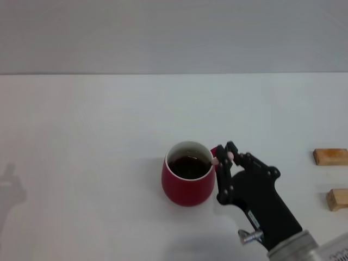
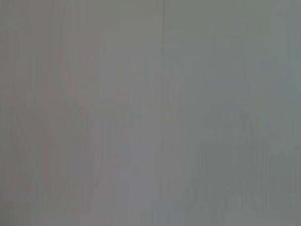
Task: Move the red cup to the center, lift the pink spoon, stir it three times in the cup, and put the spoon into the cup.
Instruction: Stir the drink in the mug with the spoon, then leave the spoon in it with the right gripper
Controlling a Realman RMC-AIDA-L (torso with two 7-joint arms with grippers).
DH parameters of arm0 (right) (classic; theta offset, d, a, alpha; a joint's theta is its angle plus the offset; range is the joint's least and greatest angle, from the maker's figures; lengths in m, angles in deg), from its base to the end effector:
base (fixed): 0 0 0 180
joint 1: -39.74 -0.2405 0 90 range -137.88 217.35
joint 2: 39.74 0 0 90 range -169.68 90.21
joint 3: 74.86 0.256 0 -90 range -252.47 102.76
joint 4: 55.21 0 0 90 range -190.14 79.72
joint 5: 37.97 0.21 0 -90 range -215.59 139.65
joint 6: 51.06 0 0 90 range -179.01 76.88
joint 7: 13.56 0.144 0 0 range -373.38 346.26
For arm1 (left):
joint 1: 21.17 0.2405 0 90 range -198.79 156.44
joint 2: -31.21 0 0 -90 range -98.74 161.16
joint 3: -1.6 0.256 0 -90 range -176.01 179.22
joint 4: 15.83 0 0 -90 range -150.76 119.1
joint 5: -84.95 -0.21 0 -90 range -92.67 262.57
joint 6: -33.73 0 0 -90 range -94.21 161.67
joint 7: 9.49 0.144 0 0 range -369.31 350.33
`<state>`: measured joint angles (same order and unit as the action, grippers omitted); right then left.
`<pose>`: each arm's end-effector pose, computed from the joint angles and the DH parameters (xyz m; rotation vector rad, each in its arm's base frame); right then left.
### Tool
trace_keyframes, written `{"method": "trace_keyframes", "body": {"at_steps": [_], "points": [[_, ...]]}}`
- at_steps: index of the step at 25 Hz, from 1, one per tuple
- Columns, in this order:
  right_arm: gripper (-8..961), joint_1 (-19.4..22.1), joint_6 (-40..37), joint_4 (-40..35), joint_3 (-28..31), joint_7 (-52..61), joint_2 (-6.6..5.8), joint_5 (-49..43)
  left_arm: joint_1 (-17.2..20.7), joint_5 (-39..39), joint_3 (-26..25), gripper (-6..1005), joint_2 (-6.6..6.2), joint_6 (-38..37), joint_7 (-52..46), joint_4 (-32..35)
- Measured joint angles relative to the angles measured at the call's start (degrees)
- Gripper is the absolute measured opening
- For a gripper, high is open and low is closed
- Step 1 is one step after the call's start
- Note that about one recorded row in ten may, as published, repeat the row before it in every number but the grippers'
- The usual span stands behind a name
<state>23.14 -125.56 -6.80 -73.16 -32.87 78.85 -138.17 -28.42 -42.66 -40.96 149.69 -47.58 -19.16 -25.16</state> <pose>0.2072 0.2105 -0.1260 -1.8702 0.5895 0.9440 -0.3825 0.2164 0.0033 -1.4597 -0.5761 -0.6694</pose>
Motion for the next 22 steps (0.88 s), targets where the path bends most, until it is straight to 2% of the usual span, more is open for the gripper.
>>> {"method": "trace_keyframes", "body": {"at_steps": [5,22], "points": [[74,1.5,-0.1,0.6,-0.6,0.0,0.12,-1.6,0.0,0.0,0.3,-2,0.0,0.1,0.0,-0.1],[74,-4.5,3.6,-0.8,0.6,0.5,0.74,-2.9,-0.2,-0.1,0.4,-2,0.0,0.1,0.0,-0.1]]}}
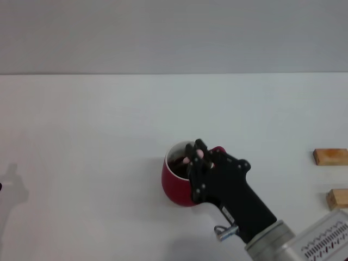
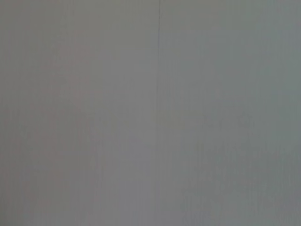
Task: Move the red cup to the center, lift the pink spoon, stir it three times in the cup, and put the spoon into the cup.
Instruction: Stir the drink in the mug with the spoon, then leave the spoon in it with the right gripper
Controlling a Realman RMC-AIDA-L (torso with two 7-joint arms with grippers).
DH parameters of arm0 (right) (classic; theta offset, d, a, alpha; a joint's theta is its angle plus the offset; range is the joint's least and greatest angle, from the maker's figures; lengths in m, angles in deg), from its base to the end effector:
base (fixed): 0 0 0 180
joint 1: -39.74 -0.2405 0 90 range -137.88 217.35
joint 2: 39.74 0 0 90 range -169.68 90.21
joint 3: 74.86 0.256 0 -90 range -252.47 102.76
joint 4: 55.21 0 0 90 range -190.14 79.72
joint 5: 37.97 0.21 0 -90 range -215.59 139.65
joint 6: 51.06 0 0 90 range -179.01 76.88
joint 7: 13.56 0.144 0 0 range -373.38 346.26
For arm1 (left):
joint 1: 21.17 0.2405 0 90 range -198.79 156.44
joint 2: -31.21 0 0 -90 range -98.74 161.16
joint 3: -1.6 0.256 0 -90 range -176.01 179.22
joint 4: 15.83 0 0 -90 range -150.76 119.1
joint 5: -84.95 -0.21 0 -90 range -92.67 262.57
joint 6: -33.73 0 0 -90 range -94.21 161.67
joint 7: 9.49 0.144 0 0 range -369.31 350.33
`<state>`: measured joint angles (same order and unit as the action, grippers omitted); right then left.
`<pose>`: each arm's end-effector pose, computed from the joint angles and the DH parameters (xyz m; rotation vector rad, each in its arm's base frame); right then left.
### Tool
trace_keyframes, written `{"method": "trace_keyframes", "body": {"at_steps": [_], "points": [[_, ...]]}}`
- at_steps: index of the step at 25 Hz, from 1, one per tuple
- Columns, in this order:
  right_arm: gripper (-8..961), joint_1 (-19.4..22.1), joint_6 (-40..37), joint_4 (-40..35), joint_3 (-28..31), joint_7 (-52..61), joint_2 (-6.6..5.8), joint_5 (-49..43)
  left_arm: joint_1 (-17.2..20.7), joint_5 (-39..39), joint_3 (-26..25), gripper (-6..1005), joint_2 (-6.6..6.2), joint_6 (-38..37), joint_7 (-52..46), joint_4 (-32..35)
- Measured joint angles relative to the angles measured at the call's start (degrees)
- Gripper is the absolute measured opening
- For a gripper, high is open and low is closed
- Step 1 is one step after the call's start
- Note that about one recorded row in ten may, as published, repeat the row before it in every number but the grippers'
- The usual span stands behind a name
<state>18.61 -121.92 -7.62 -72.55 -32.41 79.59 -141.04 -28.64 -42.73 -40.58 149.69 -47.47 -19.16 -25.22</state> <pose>0.1863 0.2230 -0.1376 -1.9792 0.5114 0.9776 -0.3810 0.2179 0.0019 -1.4694 -0.5744 -0.6730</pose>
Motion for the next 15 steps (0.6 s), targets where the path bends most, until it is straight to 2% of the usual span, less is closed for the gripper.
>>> {"method": "trace_keyframes", "body": {"at_steps": [9,15], "points": [[75,0.4,-0.7,-1.4,3.4,-0.3,-0.51,-0.2,-0.2,0.1,-0.1,-2,-0.01,0.0,0.0,0.0],[75,3.5,-2.9,0.0,3.0,-0.4,-0.71,-0.8,-0.3,0.1,-0.2,-2,0.05,0.7,0.0,-0.1]]}}
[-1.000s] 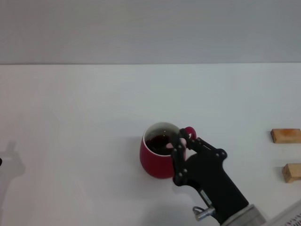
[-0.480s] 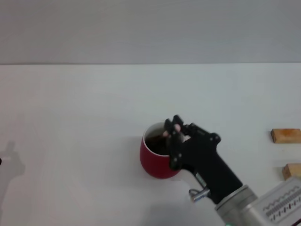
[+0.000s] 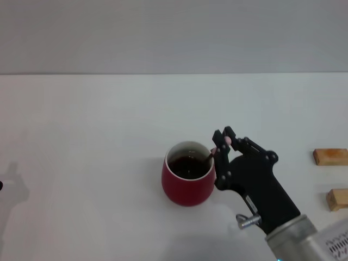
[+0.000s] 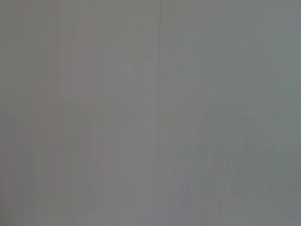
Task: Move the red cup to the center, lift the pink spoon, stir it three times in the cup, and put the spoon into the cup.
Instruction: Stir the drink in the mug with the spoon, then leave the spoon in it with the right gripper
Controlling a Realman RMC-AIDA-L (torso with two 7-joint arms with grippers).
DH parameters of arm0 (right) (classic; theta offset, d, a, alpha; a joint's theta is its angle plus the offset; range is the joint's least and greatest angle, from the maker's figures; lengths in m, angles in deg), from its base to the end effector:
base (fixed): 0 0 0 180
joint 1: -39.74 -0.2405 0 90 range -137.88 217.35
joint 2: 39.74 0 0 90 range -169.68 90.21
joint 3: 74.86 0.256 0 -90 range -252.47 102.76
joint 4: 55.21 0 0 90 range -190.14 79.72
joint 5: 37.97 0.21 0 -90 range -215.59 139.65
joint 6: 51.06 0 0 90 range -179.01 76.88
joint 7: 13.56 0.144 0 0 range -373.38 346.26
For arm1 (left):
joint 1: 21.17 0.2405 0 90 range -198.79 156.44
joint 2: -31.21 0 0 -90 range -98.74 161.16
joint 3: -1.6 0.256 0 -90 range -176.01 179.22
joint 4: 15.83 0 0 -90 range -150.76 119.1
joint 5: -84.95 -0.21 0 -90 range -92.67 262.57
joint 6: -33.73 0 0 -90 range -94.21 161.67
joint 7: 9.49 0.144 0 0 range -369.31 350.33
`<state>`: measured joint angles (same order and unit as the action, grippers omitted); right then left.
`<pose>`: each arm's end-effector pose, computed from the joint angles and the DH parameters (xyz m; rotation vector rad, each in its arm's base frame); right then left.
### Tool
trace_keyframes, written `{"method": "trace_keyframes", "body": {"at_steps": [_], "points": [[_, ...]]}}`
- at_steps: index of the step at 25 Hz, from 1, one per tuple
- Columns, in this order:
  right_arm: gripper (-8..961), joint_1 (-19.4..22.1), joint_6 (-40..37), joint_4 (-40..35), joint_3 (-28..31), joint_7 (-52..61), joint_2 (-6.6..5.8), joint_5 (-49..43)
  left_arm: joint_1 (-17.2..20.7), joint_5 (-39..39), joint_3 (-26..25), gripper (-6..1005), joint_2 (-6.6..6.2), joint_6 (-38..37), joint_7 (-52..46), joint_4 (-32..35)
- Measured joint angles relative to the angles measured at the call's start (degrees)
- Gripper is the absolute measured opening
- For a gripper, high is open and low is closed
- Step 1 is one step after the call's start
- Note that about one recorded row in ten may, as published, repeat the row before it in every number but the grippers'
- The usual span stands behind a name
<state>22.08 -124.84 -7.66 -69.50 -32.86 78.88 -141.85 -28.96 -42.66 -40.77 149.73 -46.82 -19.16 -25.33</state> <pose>0.2002 0.2243 -0.1212 -1.8652 0.5233 0.9685 -0.3809 0.2204 0.0012 -1.4693 -0.5809 -0.6710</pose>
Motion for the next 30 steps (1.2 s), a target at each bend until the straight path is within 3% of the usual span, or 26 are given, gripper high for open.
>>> {"method": "trace_keyframes", "body": {"at_steps": [5,11,30], "points": [[75,2.7,0.4,1.6,-0.5,-0.1,-0.01,-1.6,0.0,0.0,0.1,-2,0.01,0.0,0.0,0.0],[75,3.2,1.1,2.5,-3.0,-0.1,0.26,-1.8,-0.1,-0.1,0.2,-2,-0.06,0.1,0.0,0.0],[75,-4.2,4.6,-0.4,-2.0,3.1,0.57,-1.7,0.6,-0.5,0.3,-2,-0.06,-0.4,0.0,-0.1]]}}
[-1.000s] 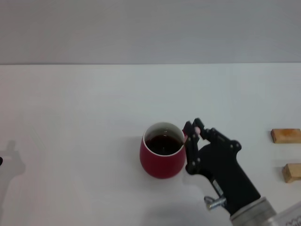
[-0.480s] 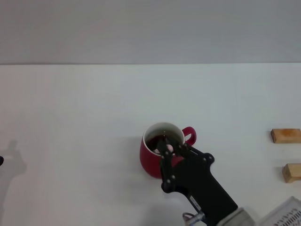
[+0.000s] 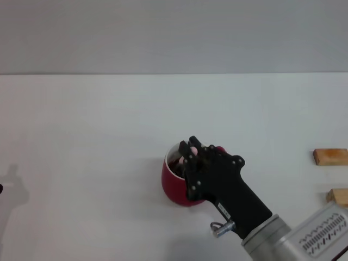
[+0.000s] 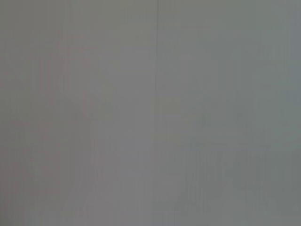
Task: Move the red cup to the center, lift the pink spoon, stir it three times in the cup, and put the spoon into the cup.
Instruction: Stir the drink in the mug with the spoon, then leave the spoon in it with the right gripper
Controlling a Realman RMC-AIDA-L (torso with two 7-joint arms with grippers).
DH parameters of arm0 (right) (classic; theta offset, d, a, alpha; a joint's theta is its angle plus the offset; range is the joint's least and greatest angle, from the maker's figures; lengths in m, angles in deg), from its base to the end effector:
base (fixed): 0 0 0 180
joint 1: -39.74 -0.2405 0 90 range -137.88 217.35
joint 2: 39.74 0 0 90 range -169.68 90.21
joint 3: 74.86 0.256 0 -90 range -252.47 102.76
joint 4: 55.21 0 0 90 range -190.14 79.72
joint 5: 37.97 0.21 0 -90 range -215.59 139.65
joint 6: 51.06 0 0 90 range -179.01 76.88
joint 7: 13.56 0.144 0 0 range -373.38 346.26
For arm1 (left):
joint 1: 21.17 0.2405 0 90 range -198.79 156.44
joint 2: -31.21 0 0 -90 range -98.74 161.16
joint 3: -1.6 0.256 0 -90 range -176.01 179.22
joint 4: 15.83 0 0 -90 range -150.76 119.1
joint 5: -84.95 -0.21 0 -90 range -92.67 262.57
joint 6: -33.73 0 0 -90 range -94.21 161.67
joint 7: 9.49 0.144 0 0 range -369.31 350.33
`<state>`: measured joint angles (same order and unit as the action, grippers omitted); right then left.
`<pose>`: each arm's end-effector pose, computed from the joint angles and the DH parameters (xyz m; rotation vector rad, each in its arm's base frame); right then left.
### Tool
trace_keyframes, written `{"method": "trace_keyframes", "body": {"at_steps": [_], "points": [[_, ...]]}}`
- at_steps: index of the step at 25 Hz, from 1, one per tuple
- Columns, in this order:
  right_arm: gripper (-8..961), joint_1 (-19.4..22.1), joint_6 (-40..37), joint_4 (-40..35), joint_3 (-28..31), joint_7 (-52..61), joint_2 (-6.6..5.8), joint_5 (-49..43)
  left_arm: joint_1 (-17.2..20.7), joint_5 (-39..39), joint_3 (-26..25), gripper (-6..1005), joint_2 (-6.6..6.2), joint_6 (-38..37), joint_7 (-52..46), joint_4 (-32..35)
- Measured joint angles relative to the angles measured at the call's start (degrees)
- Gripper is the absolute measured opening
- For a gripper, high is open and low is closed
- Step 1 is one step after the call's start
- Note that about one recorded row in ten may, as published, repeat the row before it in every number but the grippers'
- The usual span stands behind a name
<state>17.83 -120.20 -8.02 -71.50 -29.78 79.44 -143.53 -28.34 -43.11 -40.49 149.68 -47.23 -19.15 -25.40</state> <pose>0.1825 0.2266 -0.1398 -2.0159 0.5169 1.0028 -0.3814 0.2163 0.0004 -1.4762 -0.5797 -0.6700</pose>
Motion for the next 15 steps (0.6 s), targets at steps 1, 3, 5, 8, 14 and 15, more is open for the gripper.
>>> {"method": "trace_keyframes", "body": {"at_steps": [1,3,5,8,14,15], "points": [[75,-0.1,0.0,-0.4,0.2,0.7,-0.01,0.0,0.1,0.0,0.0,-2,0.04,0.0,0.0,0.0],[86,-0.1,0.0,-1.1,0.4,2.3,-0.04,0.0,0.3,0.0,0.0,-2,0.08,0.0,0.0,-0.1],[107,-0.1,0.0,-2.2,0.3,4.8,-0.26,0.0,0.5,0.1,0.0,-2,0.09,0.0,0.0,-0.3],[138,0.0,-0.3,-2.5,0.0,5.6,-0.36,-0.2,0.7,0.2,0.0,-2,0.1,-0.1,0.0,-0.6],[259,1.9,-5.5,-3.1,0.0,6.0,-0.47,-3.2,1.3,0.4,0.0,-2,0.09,-0.3,-0.1,-0.8],[279,2.9,-7.4,-3.5,0.1,5.9,-0.45,-3.2,1.4,0.4,-0.1,-2,0.1,-0.5,-0.1,-0.8]]}}
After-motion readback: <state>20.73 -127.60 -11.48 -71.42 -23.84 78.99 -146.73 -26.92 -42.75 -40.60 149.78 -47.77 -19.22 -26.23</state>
